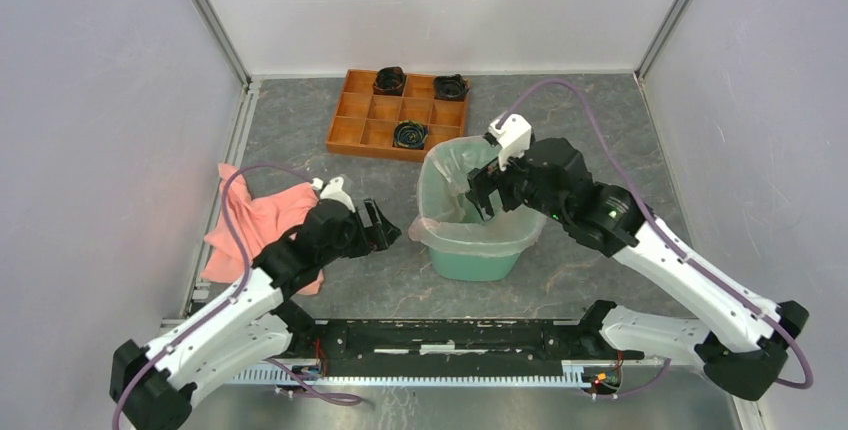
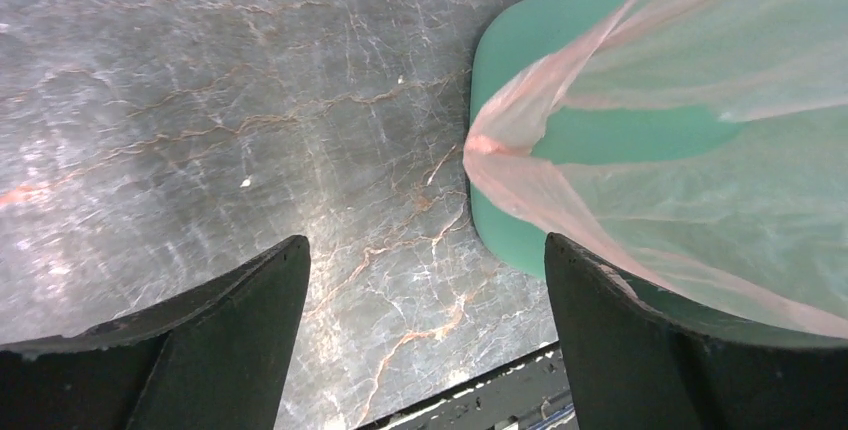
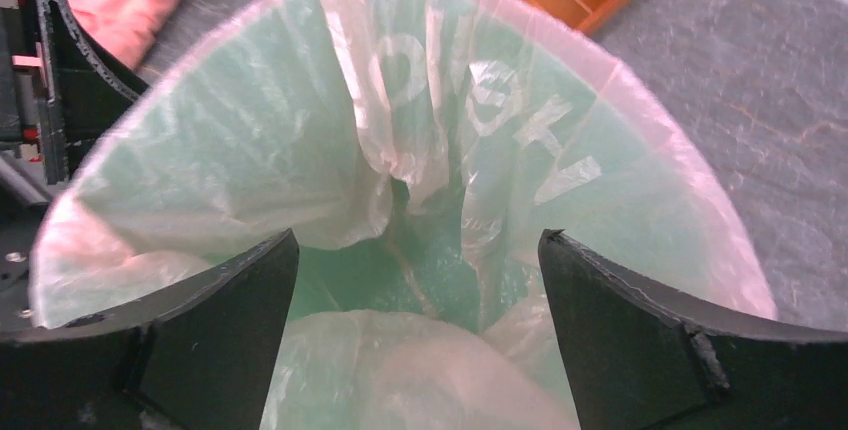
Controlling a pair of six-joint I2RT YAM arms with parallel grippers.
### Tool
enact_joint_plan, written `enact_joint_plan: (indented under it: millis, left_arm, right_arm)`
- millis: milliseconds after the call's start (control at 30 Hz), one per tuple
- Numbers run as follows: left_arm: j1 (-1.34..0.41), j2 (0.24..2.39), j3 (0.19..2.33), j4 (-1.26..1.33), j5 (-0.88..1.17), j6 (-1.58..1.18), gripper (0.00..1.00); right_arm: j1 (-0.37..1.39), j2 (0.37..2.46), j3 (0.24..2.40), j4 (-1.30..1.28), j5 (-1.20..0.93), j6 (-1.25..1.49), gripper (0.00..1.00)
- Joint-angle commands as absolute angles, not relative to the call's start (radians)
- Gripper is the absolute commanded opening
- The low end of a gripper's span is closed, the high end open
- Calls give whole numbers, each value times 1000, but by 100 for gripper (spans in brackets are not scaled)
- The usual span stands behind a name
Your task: Put the trash bags into the trash bin
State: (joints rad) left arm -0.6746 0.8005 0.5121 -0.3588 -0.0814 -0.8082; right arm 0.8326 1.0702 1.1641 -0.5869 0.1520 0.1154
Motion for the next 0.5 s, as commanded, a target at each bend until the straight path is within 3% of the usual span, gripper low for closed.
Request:
enact_joint_plan:
  millis: [0,300,467]
  left_arm:
    - [-678,670,596,-534,-157,-804,94]
    - [-677,576,845,-674,-165,-735,95]
    - [-677,569,1195,-695,-170,-584,100]
  right_arm:
    - [837,974,1189,-504,31,92,98]
    - [836,923,1228,-482,-44,123,98]
    - [836,775,1325,-575,98,91,98]
